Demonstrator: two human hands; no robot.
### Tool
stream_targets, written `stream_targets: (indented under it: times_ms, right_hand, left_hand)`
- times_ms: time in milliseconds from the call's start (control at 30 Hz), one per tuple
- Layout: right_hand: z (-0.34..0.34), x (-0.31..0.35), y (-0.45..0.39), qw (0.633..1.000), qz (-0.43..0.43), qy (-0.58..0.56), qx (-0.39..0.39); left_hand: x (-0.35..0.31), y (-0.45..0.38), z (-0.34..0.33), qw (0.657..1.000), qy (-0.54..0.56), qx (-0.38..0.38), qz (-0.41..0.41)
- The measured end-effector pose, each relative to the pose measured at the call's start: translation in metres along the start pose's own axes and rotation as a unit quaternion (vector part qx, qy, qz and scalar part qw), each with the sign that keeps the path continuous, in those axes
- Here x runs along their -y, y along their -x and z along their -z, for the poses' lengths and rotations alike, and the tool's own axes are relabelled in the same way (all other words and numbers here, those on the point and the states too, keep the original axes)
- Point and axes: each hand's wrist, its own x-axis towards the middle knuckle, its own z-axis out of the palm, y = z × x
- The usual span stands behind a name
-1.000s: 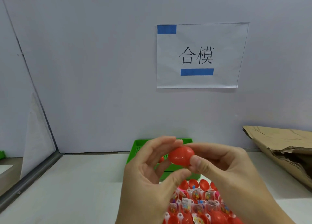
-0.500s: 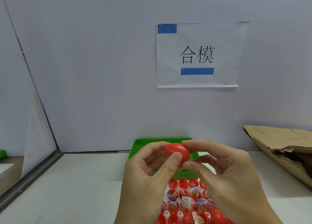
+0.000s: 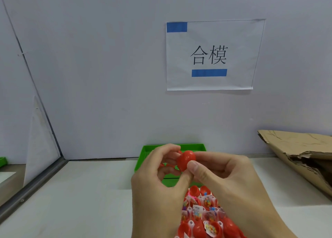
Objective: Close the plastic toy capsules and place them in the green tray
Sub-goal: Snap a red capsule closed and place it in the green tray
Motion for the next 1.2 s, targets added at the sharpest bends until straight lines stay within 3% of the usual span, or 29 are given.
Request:
stream_targets:
  times_ms: [133, 267, 400, 600, 733, 833, 933, 1033, 1200]
  right_hand:
    - [-0.004, -0.004, -0.002, 0.995, -0.026, -0.100, -0.013]
    - [-0.007, -0.006, -0.005, 0.946, -0.121, -0.302, 0.006]
    - [-0.008, -0.001, -0.005, 0.926, -0.130, -0.352, 0.037]
    - [-0.006, -0.008, -0.007, 0.946, -0.118, -0.301, 0.011]
    - [-0.004, -0.012, -0.008, 0.982, -0.071, -0.175, -0.015]
    - [-0.002, -0.013, -0.007, 0.992, -0.054, -0.112, -0.013]
    - [-0.001, -0.012, -0.006, 0.997, -0.039, -0.067, -0.020]
    - [0.000, -0.014, -0.006, 0.998, -0.030, -0.045, -0.035]
    - [0.002, -0.009, -0.005, 0.997, -0.003, -0.056, -0.045]
  left_hand:
    - [-0.004, -0.001, 0.002, 0.999, 0.030, 0.022, -0.013]
    - [-0.007, -0.001, 0.002, 0.997, 0.067, 0.023, -0.024]
    - [-0.007, 0.000, 0.002, 0.998, 0.030, 0.023, -0.040]
    - [-0.004, 0.001, 0.001, 0.999, 0.024, 0.027, -0.036]
    - [-0.003, 0.000, -0.001, 0.992, 0.106, 0.041, 0.047]
    - [0.000, -0.003, -0.002, 0.970, 0.193, 0.037, 0.145]
    - [0.003, -0.004, -0.003, 0.959, 0.217, 0.030, 0.179]
    - [0.002, -0.003, -0.004, 0.962, 0.215, 0.036, 0.166]
    - [0.001, 0.004, -0.004, 0.997, 0.045, 0.016, 0.061]
